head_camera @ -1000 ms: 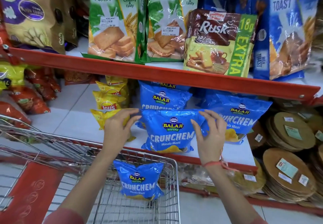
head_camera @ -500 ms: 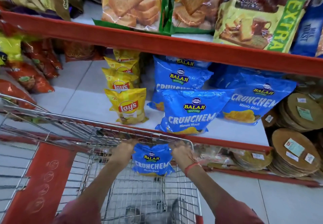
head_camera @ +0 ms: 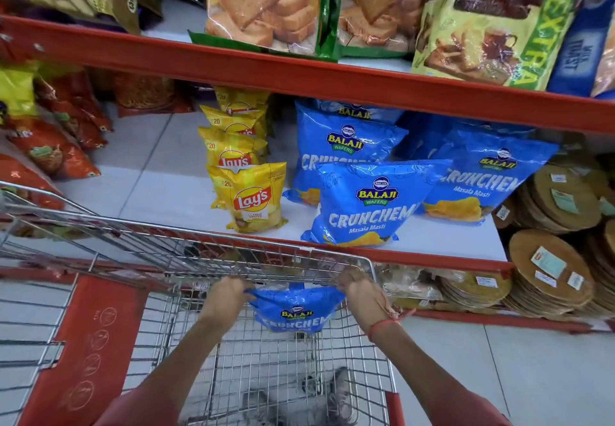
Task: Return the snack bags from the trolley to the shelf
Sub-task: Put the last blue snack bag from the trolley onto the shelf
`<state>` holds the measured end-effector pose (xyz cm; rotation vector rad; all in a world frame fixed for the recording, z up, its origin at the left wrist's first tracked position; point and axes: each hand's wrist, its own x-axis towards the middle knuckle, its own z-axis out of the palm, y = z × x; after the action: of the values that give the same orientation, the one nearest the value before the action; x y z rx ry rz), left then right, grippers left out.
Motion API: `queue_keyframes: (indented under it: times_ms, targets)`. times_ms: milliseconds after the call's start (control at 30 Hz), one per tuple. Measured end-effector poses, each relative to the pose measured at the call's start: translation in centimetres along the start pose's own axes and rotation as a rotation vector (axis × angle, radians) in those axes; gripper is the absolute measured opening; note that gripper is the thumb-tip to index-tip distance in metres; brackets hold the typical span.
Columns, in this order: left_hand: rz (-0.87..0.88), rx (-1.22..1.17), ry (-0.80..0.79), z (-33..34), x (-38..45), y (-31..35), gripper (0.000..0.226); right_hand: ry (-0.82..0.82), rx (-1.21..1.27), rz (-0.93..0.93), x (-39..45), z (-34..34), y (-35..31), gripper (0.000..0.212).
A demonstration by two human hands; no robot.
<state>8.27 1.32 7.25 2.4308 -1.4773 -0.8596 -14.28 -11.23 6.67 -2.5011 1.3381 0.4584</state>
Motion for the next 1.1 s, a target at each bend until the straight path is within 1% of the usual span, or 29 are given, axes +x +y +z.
queue_keyframes:
  times_ms: [67, 133, 167, 200, 233, 300, 367, 400, 467, 500, 567, 633, 733, 767, 833, 967, 1033, 1067, 1100]
  targets:
    - [0.000, -0.041, 0.065, -1.1, -0.8, 0.3, 0.019, 0.067, 0.044, 0.010, -0.9, 0.2, 0.5, 0.040]
    - [0.055, -0.132, 0.146, -2.7, -1.7, 0.8, 0.012, 0.171, 0.127, 0.006, -2.1, -1.0, 0.8, 0.028]
    - [0.096, -0.203, 0.186, -3.5, -2.2, 1.0, 0.007, 0.262, 0.193, -0.013, -2.7, -1.7, 1.2, 0.020]
    - [0.111, -0.285, 0.212, -4.5, -2.7, 1.3, 0.010, 0.353, 0.279, -0.029, -3.6, -3.0, 1.3, 0.013]
    - [0.126, -0.358, 0.251, -5.5, -3.3, 1.8, 0.018, 0.452, 0.374, -0.059, -4.2, -3.9, 1.8, 0.011]
    - [0.144, -0.510, 0.335, -7.5, -4.5, 3.2, 0.030, 0.572, 0.602, -0.126, -6.1, -6.7, 2.2, 0.005]
    - [0.170, -0.633, 0.399, -9.0, -5.5, 5.4, 0.028, 0.649, 0.747, -0.174, -7.9, -9.5, 2.6, 0.020]
    - [0.183, -0.699, 0.422, -9.6, -5.8, 6.4, 0.025, 0.680, 0.792, -0.178, -8.7, -10.6, 2.8, 0.022]
    - [0.219, -0.796, 0.463, -10.9, -6.4, 8.6, 0.024, 0.742, 0.871, -0.193, -9.7, -12.4, 3.4, 0.011]
    - [0.235, -0.825, 0.484, -11.4, -6.5, 9.6, 0.029, 0.776, 0.899, -0.200, -10.1, -13.2, 3.9, 0.007]
    - [0.261, -0.883, 0.530, -12.3, -6.7, 11.4, 0.036, 0.813, 0.946, -0.199, -10.6, -14.8, 5.0, 0.007]
    - [0.316, -0.916, 0.543, -12.9, -6.8, 13.4, 0.035, 0.840, 0.989, -0.227, -11.2, -16.4, 6.3, 0.010]
    - [0.391, -0.905, 0.552, -13.1, -6.9, 16.9, 0.024, 0.910, 1.044, -0.253, -12.2, -18.6, 8.6, 0.018]
    - [0.407, -0.908, 0.558, -13.0, -6.9, 18.1, 0.021, 0.943, 1.059, -0.257, -12.5, -19.1, 9.6, 0.019]
    - [0.436, -0.905, 0.570, -12.7, -6.7, 20.6, 0.011, 1.003, 1.064, -0.251, -13.0, -20.0, 11.8, 0.013]
    - [0.467, -0.862, 0.554, -11.3, -5.2, 26.1, 0.023, 1.098, 1.024, -0.175, -13.0, -21.3, 17.2, 0.009]
    - [0.473, -0.853, 0.529, -10.3, -4.2, 29.4, 0.013, 1.147, 1.012, -0.119, -12.7, -21.8, 20.2, 0.009]
    - [0.471, -0.864, 0.521, -9.8, -3.6, 30.8, 0.013, 1.168, 1.005, -0.092, -12.3, -21.9, 21.6, 0.009]
    - [0.470, -0.866, 0.524, -9.3, -3.0, 31.8, 0.017, 1.179, 1.012, -0.070, -11.9, -22.0, 22.6, 0.010]
